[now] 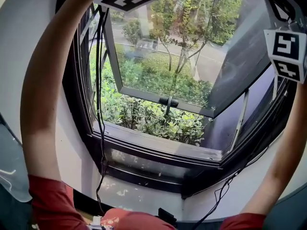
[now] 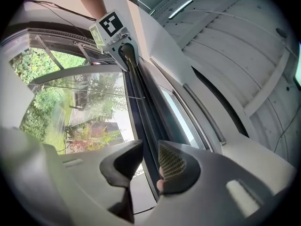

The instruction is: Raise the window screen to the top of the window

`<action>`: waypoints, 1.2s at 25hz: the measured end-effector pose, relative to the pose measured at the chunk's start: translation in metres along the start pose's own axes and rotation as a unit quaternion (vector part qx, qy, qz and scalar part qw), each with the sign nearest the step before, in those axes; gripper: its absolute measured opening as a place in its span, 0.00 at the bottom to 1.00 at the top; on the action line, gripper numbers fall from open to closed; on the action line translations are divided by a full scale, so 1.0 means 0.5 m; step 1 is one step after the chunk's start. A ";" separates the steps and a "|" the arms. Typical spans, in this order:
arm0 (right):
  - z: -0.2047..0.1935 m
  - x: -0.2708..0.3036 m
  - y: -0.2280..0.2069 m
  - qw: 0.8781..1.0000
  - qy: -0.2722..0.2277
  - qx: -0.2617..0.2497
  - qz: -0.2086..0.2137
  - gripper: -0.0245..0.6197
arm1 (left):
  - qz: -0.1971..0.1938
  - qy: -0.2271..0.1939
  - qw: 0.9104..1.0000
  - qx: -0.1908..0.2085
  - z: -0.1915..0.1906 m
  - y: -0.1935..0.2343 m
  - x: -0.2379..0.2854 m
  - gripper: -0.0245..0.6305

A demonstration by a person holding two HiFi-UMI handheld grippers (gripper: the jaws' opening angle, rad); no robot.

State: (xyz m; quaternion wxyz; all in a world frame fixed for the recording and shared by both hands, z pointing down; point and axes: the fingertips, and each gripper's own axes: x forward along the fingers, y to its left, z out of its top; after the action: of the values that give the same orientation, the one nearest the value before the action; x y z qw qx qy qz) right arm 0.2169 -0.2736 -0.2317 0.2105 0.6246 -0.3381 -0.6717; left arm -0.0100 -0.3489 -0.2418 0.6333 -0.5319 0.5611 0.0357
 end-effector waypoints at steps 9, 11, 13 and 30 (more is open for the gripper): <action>0.018 -0.070 0.072 0.998 -0.030 0.056 0.007 0.21 | -0.006 -0.019 0.997 -0.072 -0.004 -0.046 -0.106 0.24; 0.016 -0.084 0.081 0.997 -0.032 0.068 0.006 0.21 | -0.003 -0.027 0.995 -0.094 -0.001 -0.054 -0.133 0.24; 0.012 -0.099 0.093 0.996 -0.029 0.085 0.004 0.21 | -0.003 -0.034 0.993 -0.116 -0.001 -0.067 -0.159 0.24; -0.025 -0.260 0.234 0.985 0.001 0.168 0.027 0.21 | -0.037 -0.003 0.972 -0.233 -0.071 -0.256 -0.338 0.24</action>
State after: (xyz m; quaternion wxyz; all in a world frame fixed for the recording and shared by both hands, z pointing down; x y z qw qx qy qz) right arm 0.2297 -0.2639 -0.0570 0.1213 0.6422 -0.4625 -0.5991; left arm -0.0138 -0.3365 -0.0271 0.4947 -0.6850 0.5153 0.1435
